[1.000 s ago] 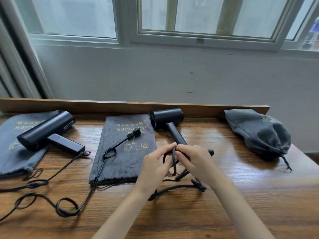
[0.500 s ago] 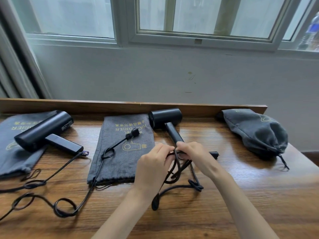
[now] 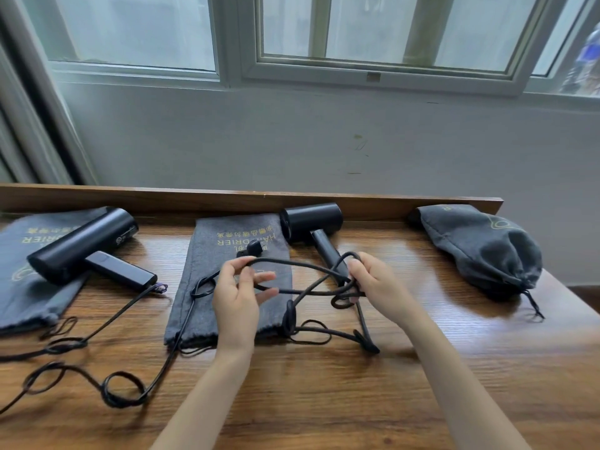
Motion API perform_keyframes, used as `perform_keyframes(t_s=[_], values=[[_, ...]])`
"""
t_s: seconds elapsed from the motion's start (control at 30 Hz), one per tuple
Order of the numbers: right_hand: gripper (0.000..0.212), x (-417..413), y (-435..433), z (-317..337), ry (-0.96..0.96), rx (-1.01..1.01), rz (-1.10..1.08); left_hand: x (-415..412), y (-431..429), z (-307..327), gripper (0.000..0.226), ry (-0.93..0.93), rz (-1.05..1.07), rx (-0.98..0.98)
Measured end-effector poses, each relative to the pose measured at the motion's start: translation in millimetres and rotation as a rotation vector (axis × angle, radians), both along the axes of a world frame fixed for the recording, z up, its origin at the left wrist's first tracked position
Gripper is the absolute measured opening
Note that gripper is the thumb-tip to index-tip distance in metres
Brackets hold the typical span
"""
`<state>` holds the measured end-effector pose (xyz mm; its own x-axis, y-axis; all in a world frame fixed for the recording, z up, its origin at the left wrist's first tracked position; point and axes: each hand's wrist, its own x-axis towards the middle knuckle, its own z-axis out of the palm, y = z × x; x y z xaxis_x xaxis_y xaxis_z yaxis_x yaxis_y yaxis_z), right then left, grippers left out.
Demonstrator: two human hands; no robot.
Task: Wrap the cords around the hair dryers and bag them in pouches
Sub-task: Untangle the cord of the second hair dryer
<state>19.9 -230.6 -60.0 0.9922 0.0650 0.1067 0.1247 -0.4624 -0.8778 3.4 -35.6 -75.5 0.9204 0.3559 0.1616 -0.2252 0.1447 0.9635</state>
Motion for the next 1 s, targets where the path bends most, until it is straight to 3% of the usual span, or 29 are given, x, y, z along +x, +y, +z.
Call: perform_keyframes(t_s=[0.07,0.13,0.2,0.27,0.33,0.43,0.53,0.67,0.77,0.83,0.93,1.0], values=[[0.023,-3,5,0,0.011,-0.036,0.029,5,3,-11,0.022,0.003,0.047,0.224],[0.022,-4,9,0,-0.014,-0.134,0.060,9,5,-19,0.021,-0.121,0.114,0.713],[0.021,-4,12,1,-0.036,-0.224,0.083,12,0,-19,0.032,-0.340,0.065,1.071],[0.019,-3,16,4,-0.063,-0.255,0.111,11,-14,-9,0.038,-0.522,-0.077,1.275],[0.018,-3,18,5,-0.084,-0.249,0.122,10,-26,0,0.033,-0.569,-0.133,1.405],[0.024,-4,13,2,-0.090,-0.185,0.080,12,-29,8,0.032,-0.523,-0.199,1.189],[0.028,-4,4,2,-0.006,0.047,0.069,13,-17,18,0.020,-0.430,-0.114,0.769],[0.025,-6,5,4,0.222,0.455,0.211,19,-1,28,0.026,-0.158,-0.077,0.176],[0.024,-7,6,-2,0.312,0.591,0.239,27,14,26,0.029,0.004,0.055,-0.205],[0.022,-7,5,-6,0.281,0.626,0.218,32,23,17,0.030,0.088,0.028,-0.034],[0.020,-7,9,-1,0.251,0.575,0.220,35,21,-2,0.024,0.143,-0.061,0.642],[0.017,-9,14,3,0.233,0.510,0.237,28,11,-5,0.037,-0.038,0.024,1.007]])
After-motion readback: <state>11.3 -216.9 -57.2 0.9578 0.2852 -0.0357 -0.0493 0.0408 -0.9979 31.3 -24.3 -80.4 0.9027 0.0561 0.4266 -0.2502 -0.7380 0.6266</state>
